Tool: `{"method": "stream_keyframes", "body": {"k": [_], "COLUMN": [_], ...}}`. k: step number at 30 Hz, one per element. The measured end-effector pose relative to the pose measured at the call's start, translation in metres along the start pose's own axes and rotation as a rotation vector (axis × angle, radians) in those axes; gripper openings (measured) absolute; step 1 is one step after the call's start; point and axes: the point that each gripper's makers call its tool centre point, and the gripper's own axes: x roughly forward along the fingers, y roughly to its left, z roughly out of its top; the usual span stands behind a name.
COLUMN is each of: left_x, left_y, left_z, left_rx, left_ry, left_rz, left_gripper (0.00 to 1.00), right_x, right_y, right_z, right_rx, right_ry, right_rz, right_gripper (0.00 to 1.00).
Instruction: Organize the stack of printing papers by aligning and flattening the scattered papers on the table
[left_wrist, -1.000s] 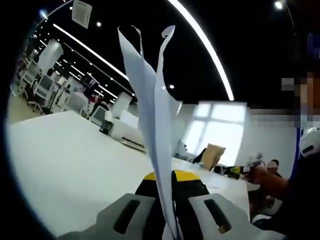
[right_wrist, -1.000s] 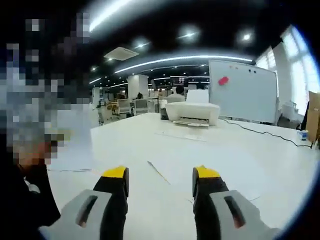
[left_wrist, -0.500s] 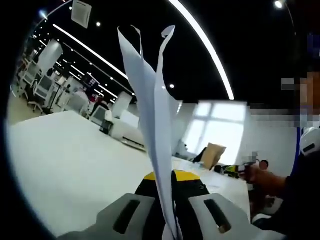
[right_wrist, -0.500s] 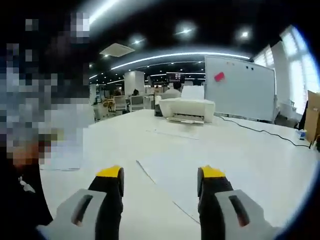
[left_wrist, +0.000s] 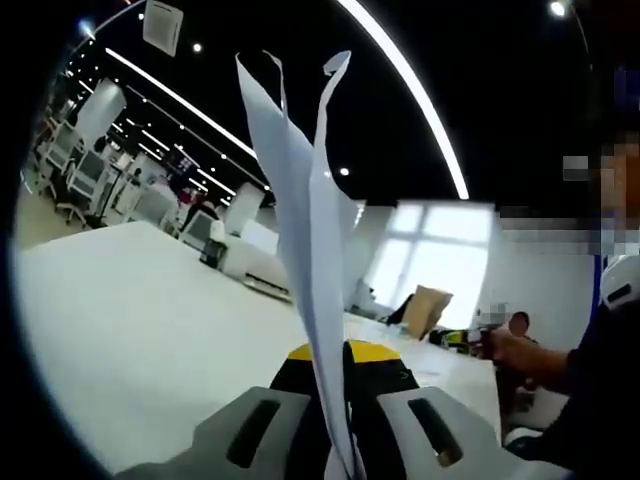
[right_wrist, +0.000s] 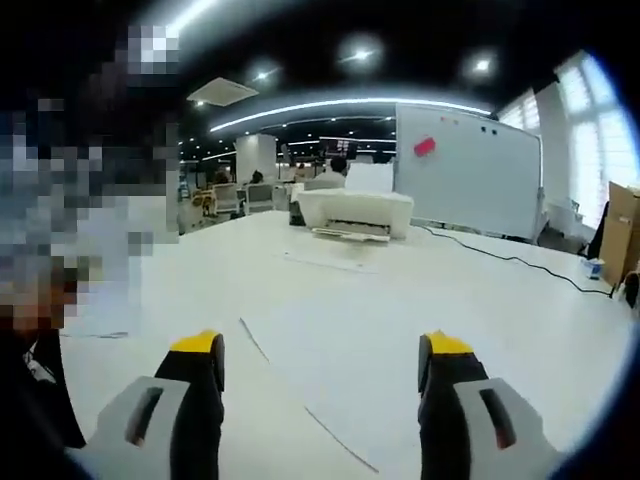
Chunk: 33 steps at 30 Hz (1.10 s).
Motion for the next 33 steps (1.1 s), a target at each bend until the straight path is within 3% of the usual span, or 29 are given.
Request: {"method": "stream_keyframes", "body": {"k": [10,18,33], "left_x": [0.0,0.0,0.001], "left_y": [0.001,0.0,-0.001], "left_z": [0.0,-0.001,-0.001], "left_rx": [0.002,0.007,0.007], "left_ry": [0.002,0.006,0.008], "left_rz": [0.001,-0.001,0.001], "left_gripper": [0.06,0.06,0.06], "right_x": [0.005,0.012,0.024], "right_y": [-0.033,-0.04,-0.06], "right_z": [-0.002,-0.007,-0.012], "right_rx": [0.016,0.043,0.006], "right_ry": [0.01,0.039,0.092], "right_rz": [-0.043,-0.046,-0.072], "right_gripper": [0.81,0.84,0.86]}}
